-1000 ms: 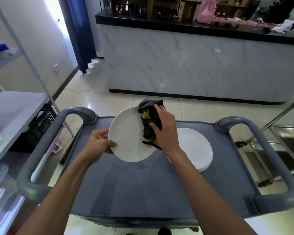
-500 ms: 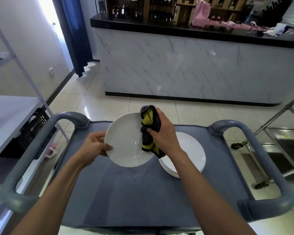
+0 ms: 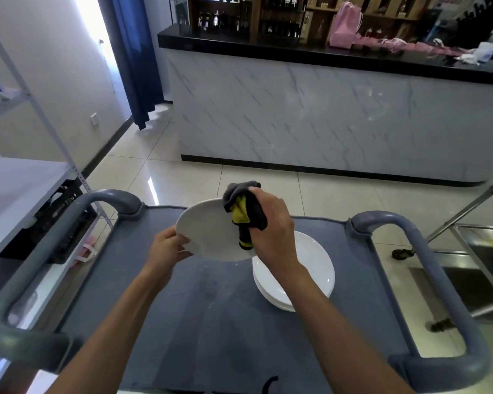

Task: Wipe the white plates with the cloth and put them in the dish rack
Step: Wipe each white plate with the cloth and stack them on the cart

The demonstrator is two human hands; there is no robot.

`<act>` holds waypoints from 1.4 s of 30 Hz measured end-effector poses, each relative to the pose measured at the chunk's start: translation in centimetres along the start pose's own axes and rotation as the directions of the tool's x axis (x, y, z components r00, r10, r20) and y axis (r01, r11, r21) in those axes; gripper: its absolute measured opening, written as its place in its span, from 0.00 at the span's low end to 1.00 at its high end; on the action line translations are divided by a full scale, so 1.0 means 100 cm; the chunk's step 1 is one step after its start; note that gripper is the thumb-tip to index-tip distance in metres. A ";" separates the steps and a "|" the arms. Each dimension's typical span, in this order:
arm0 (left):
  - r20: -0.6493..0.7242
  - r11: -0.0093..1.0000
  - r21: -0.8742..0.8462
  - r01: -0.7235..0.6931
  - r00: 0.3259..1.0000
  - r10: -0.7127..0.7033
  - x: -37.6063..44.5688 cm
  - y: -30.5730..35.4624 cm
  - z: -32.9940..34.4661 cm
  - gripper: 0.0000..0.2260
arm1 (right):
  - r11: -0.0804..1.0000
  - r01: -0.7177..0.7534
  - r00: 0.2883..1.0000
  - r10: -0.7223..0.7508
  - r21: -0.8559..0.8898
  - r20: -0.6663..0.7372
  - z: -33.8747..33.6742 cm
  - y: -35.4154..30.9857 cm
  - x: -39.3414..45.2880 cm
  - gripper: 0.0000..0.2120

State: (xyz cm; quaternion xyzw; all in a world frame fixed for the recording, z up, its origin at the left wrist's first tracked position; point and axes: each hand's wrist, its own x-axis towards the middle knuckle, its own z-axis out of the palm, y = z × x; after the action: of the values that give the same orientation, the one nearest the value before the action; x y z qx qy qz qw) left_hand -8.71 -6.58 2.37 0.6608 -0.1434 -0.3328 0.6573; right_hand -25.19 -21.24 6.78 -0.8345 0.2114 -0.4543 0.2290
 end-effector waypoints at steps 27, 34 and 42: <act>0.497 0.740 -0.206 0.640 0.720 -0.484 -0.008 -0.008 0.004 0.07 | 0.899 0.436 0.899 -0.432 -0.039 0.072 -0.043 -0.001 -0.027 0.18; 0.189 0.720 -0.572 0.394 0.917 -0.352 0.003 -0.006 0.009 0.11 | 0.929 0.361 0.892 -0.319 -0.079 0.319 -0.051 0.022 -0.040 0.25; 0.100 0.855 -0.472 0.212 0.977 -0.187 0.000 -0.006 0.007 0.10 | 0.999 0.033 0.892 -0.023 -0.013 0.451 -0.038 0.015 -0.044 0.34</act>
State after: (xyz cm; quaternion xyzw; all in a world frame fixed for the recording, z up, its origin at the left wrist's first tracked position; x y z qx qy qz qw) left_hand -9.31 -7.03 1.86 0.4797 -0.0034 -0.4408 0.7586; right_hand -30.83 -20.68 4.82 -0.9223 0.1454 -0.2498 0.2566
